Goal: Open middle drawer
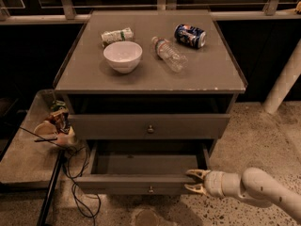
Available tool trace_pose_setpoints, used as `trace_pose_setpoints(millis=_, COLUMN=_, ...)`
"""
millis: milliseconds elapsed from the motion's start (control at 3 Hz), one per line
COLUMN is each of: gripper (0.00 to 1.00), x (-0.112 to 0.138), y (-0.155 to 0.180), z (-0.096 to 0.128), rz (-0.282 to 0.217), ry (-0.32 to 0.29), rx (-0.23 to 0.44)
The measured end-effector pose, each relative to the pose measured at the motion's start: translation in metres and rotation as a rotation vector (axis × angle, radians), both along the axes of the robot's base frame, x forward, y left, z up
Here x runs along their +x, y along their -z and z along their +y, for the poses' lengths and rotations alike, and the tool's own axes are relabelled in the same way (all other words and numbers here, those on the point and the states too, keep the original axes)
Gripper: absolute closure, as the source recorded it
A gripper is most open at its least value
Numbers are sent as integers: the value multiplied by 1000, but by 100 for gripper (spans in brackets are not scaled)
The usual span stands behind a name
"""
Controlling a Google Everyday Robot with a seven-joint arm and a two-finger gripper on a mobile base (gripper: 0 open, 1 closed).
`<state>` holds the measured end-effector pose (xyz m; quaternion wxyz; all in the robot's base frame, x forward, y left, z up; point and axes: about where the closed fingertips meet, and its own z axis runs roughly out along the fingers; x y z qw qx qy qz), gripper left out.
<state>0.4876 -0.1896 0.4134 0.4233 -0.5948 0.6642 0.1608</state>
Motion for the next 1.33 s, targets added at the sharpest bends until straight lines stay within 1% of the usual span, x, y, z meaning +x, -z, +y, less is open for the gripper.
trace_pose_setpoints(millis=333, gripper=13, x=0, y=0, z=0, rz=0, ry=0, rx=0)
trace_pose_setpoints(millis=667, gripper=14, x=0, y=0, z=0, rz=0, ry=0, rx=0)
trace_pose_setpoints(millis=1000, gripper=37, x=-8, y=3, z=-8, rz=0, ry=11, rx=12)
trace_pose_setpoints(millis=1333, gripper=61, x=-21, y=7, z=-26, rz=-1, ry=43, rx=29)
